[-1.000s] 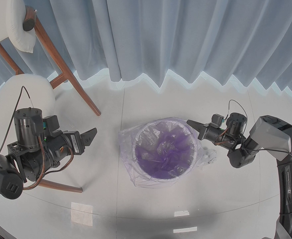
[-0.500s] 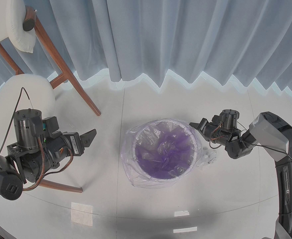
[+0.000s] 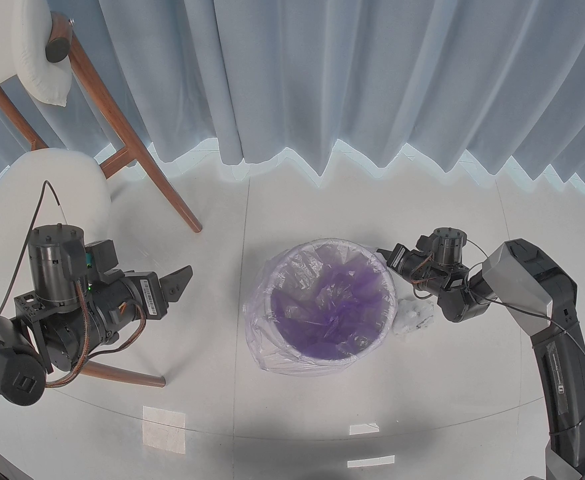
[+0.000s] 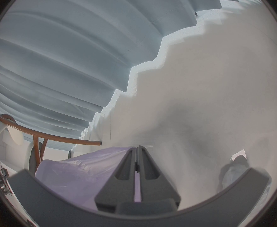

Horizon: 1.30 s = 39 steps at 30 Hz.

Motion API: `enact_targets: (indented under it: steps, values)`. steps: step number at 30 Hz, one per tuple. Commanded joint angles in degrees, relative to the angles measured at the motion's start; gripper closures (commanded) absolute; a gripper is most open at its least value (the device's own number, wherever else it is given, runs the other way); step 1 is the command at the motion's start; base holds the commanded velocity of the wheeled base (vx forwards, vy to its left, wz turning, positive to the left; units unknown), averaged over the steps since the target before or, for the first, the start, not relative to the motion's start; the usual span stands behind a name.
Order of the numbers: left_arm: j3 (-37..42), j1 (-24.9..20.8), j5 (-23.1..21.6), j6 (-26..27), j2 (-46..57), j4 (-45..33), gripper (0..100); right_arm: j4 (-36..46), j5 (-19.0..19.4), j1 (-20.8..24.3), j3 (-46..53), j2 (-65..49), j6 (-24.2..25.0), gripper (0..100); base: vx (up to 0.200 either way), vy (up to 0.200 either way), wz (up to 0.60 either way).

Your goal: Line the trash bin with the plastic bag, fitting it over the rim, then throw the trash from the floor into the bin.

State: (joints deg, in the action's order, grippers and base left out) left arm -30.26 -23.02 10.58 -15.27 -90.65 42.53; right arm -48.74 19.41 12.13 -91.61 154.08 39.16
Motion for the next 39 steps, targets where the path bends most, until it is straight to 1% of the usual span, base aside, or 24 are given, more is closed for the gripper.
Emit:
enact_targets:
  steps: [1, 10, 11, 12, 15, 20, 21, 22, 23, 24, 25, 26, 27, 28, 29, 33, 35, 36, 37, 39]
  values:
    - [0.7, 0.0, 0.0, 0.1, 0.1, 0.0, 0, -0.2, 0.0, 0.3, -1.7, 1.8, 0.0, 100, 0.000, 0.000, 0.00]
    - [0.6, 0.0, -0.2, -0.3, -0.1, 0.0, 0, -1.5, -0.2, 0.3, -1.6, 2.8, -0.1, 100, 0.000, 0.000, 0.00]
    - [0.6, 0.0, -0.6, -0.4, -0.2, 0.0, 0, -2.2, -1.1, -0.1, -1.4, 2.6, 0.0, 0, 0.000, 0.000, 0.00]
    - [0.6, -0.1, -1.0, -0.4, -0.3, 0.0, 0, -2.4, -1.7, -0.3, -1.4, 2.5, 0.0, 0, 0.000, 0.000, 0.00]
    - [0.2, -0.1, -3.8, -0.4, -0.8, 0.0, 0, -5.5, -5.1, -2.0, -0.4, 0.7, 0.1, 0, 0.000, 0.000, 0.00]
    - [-1.1, -0.5, -8.1, -0.5, -3.0, 1.5, 0, -6.9, -5.4, -6.1, 7.9, -8.4, 0.4, 0, 0.000, 0.000, 0.00]
    - [-1.1, -0.5, -8.1, -0.5, -3.0, 1.5, 0, -6.9, -5.4, -6.1, 7.9, -8.4, 0.4, 0, 0.000, 0.000, 0.00]
    - [-2.4, -0.9, -8.5, -0.4, -5.2, 1.7, 0, -7.1, -5.9, -8.4, 11.9, -12.2, 0.3, 0, 0.000, 0.000, 0.00]
    - [-3.5, -0.9, -8.3, -0.4, -6.4, 1.6, 0, -7.5, -6.5, -9.6, 14.1, -14.2, 0.4, 0, 0.000, 0.000, 0.00]
    - [-4.5, -0.9, -8.2, -0.3, -7.7, 1.7, 0, -8.1, -7.4, -10.4, 16.2, -16.0, 0.5, 0, 0.000, 0.000, 0.00]
    - [-4.5, -0.9, -8.2, -0.3, -7.7, 1.7, 0, -8.1, -7.4, -10.4, 16.2, -16.0, 0.5, 0, 0.000, 0.000, 0.00]
    - [-7.2, -0.9, -7.9, -0.1, -10.6, 1.4, 0, -10.3, -8.3, -11.6, 22.2, -20.4, 1.3, 0, 0.000, 0.000, 0.00]
    - [-7.9, -0.9, -7.9, -0.1, -11.2, 1.1, 0, -11.0, -8.3, -11.7, 23.6, -21.4, 1.6, 0, 0.000, 0.000, 0.00]
    - [-10.2, -1.2, -7.0, 0.0, -13.5, 1.1, 0, -13.0, -8.4, -11.6, 28.8, -24.5, 2.8, 0, 0.000, 0.000, 0.00]
    - [-11.3, -1.5, -6.2, 0.0, -15.3, 1.3, 0, -14.4, -8.4, -11.3, 31.9, -26.2, 3.1, 0, 0.000, 0.000, 0.00]
    - [-15.8, -2.7, -4.2, 0.1, -25.0, 2.9, 0, -22.5, -8.8, -8.7, 43.2, -31.4, 3.2, 0, 0.000, 0.000, 0.00]
    - [-18.0, -3.7, -4.1, -0.1, -29.4, 5.4, 0, -26.1, -10.0, -7.2, 47.8, -33.2, 3.1, 0, 0.000, 0.000, 0.00]
    - [-18.3, -3.8, -4.1, -0.1, -29.9, 5.7, 0, -26.5, -10.3, -7.0, 48.5, -33.4, 3.1, 0, 0.000, 0.000, 0.00]
    - [-20.1, -4.1, -4.2, -0.1, -32.8, 7.4, 0, -28.5, -11.6, -5.9, 51.5, -34.3, 3.0, 0, 0.000, 0.000, 0.00]
    - [-22.5, -4.1, -4.4, -0.1, -36.0, 7.9, 0, -30.6, -12.5, -4.9, 54.0, -34.6, 3.0, 0, 0.000, 0.000, 0.00]
